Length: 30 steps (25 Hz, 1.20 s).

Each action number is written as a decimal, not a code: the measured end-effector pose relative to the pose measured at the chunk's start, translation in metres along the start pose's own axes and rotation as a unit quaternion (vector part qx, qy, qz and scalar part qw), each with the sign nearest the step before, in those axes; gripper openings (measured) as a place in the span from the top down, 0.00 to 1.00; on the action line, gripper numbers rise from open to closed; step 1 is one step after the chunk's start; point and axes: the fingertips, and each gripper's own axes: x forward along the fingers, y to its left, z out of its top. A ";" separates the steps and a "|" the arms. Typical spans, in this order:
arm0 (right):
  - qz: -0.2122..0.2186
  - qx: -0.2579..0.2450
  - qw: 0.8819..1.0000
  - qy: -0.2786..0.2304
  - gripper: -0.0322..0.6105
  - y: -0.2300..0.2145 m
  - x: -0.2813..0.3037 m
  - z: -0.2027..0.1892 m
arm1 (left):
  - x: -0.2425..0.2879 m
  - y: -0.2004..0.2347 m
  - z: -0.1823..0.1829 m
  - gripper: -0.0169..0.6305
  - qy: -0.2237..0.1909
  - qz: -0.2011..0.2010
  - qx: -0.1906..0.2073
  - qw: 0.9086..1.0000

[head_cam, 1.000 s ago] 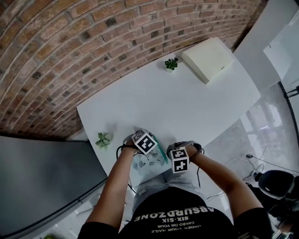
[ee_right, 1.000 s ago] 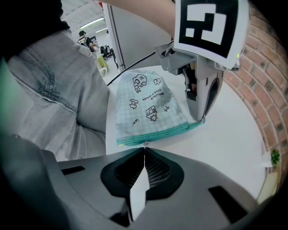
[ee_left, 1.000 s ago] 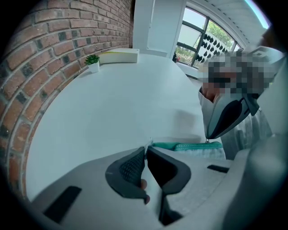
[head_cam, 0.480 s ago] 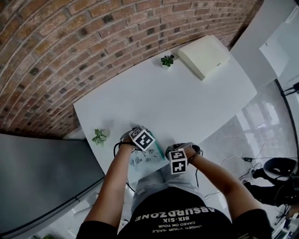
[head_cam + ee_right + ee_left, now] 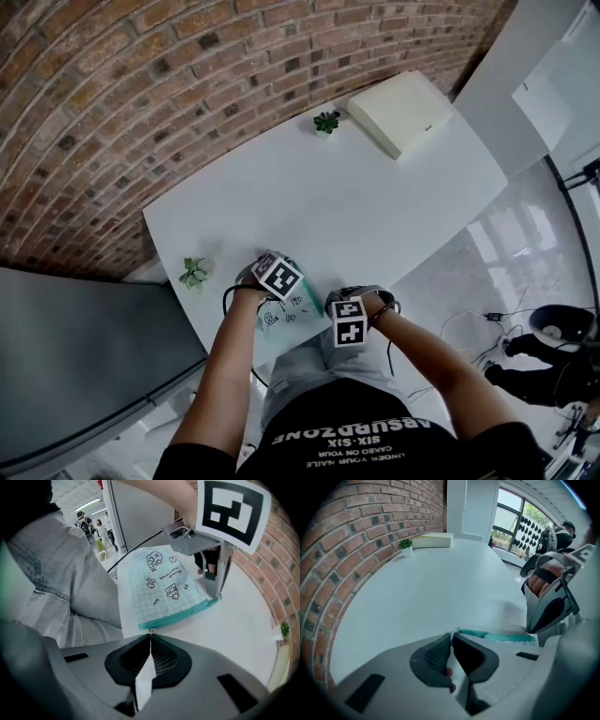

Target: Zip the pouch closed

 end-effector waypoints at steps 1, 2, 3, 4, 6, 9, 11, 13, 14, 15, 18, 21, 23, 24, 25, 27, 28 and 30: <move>-0.003 0.001 1.000 0.001 0.95 0.000 0.000 0.000 | -0.001 0.001 0.002 0.94 -0.004 0.004 -0.010 1.000; -0.005 0.002 1.000 0.000 0.95 0.000 0.000 0.000 | -0.002 0.001 0.003 0.94 -0.008 0.006 -0.025 1.000; -0.005 0.006 1.000 -0.002 0.95 0.000 0.001 0.001 | -0.003 0.003 0.002 0.94 -0.010 0.007 -0.046 0.999; -0.004 0.013 1.000 -0.005 0.95 -0.001 0.001 0.001 | -0.004 0.004 0.001 0.94 -0.010 0.007 -0.069 0.998; 0.001 0.031 0.999 -0.010 0.95 -0.001 0.000 0.001 | -0.005 0.006 -0.003 0.94 -0.011 0.007 -0.107 0.994; 0.003 0.050 0.999 -0.008 0.95 0.000 0.000 0.000 | -0.005 0.002 -0.005 0.94 -0.014 0.013 -0.108 0.994; -0.001 0.056 0.998 -0.008 0.94 0.000 -0.001 0.000 | -0.003 0.001 -0.006 0.93 -0.012 0.025 -0.083 0.996; -0.008 0.068 0.998 -0.014 0.88 -0.002 -0.003 0.001 | -0.004 0.001 -0.009 0.93 -0.012 0.032 -0.075 0.997; -0.013 0.075 0.997 -0.018 0.87 -0.004 -0.004 0.001 | -0.006 0.002 -0.009 0.92 -0.014 0.033 -0.079 0.996; -0.019 0.082 0.996 -0.023 0.86 -0.006 -0.006 0.000 | -0.008 0.003 -0.008 0.91 -0.019 0.034 -0.086 0.996; -0.042 0.111 0.992 -0.046 0.86 -0.015 -0.013 0.000 | -0.022 0.010 -0.002 0.88 -0.042 0.043 -0.110 0.992; -0.064 0.153 0.983 -0.080 0.86 -0.025 -0.024 0.002 | -0.036 0.013 0.000 0.84 -0.056 0.047 -0.130 0.989; -0.084 0.182 0.974 -0.109 0.85 -0.031 -0.035 0.005 | -0.043 0.012 0.003 0.83 -0.074 0.050 -0.142 0.986; -0.096 0.194 0.968 -0.123 0.86 -0.034 -0.041 0.007 | -0.046 0.012 0.006 0.83 -0.085 0.051 -0.147 0.984; -0.108 0.205 0.963 -0.136 0.86 -0.037 -0.047 0.009 | -0.050 0.011 0.008 0.82 -0.096 0.051 -0.154 0.982; -0.128 0.221 0.954 -0.159 0.86 -0.040 -0.058 0.015 | -0.060 0.008 0.012 0.82 -0.118 0.049 -0.171 0.977; -0.135 0.228 0.949 -0.168 0.85 -0.041 -0.062 0.017 | -0.065 0.007 0.013 0.82 -0.131 0.047 -0.184 0.973; -0.150 0.241 0.941 -0.185 0.84 -0.043 -0.070 0.021 | -0.077 0.006 0.016 0.82 -0.162 0.043 -0.209 0.963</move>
